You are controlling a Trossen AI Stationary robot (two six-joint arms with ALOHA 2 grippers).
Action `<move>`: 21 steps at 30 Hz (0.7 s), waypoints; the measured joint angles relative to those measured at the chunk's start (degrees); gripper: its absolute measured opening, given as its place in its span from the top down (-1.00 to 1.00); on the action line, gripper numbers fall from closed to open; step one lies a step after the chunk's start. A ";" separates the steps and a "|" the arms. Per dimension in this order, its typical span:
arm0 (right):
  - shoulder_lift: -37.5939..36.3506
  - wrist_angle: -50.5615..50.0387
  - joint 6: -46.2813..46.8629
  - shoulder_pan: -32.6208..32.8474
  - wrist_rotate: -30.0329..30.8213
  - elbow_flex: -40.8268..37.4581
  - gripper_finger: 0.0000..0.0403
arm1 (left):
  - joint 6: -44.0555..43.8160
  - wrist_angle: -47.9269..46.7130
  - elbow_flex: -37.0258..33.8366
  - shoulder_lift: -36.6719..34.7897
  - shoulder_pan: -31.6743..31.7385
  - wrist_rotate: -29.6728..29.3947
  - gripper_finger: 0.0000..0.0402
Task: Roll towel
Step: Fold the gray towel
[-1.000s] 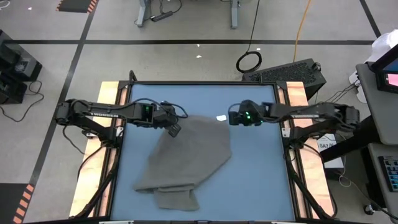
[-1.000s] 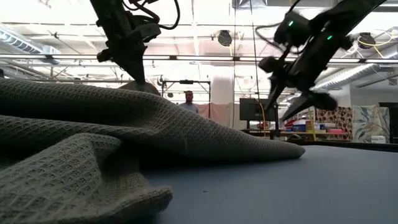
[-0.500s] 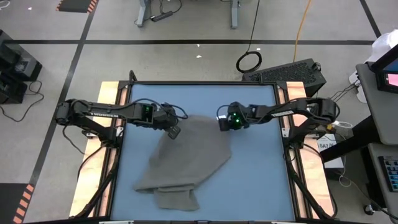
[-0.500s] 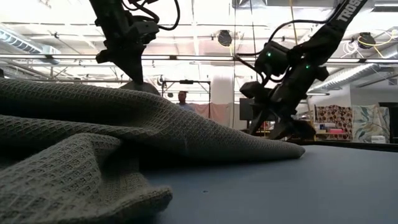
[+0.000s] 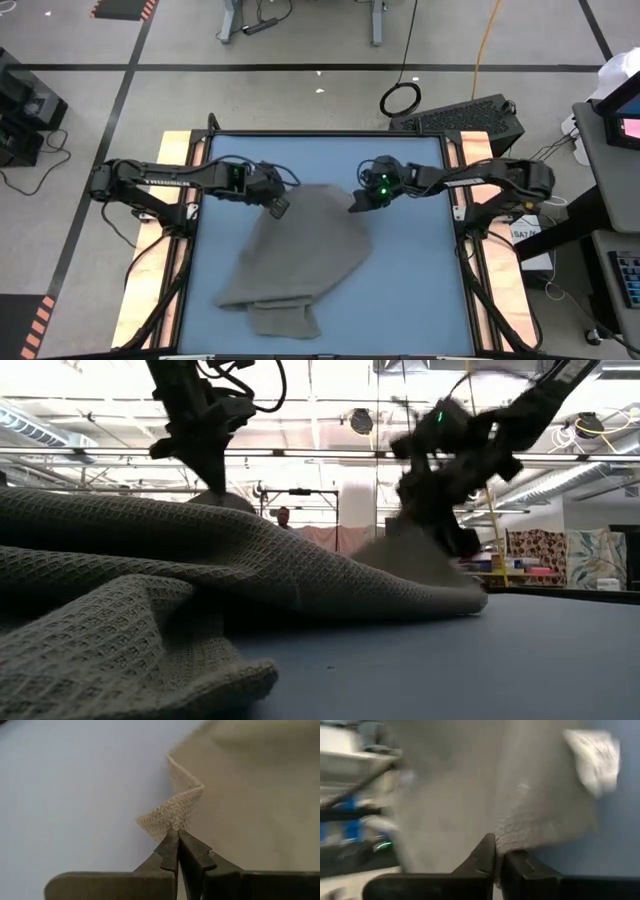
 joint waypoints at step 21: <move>-21.90 -5.19 9.27 2.02 29.23 21.58 1.00 | 21.19 24.68 22.55 -0.09 11.67 8.69 -0.12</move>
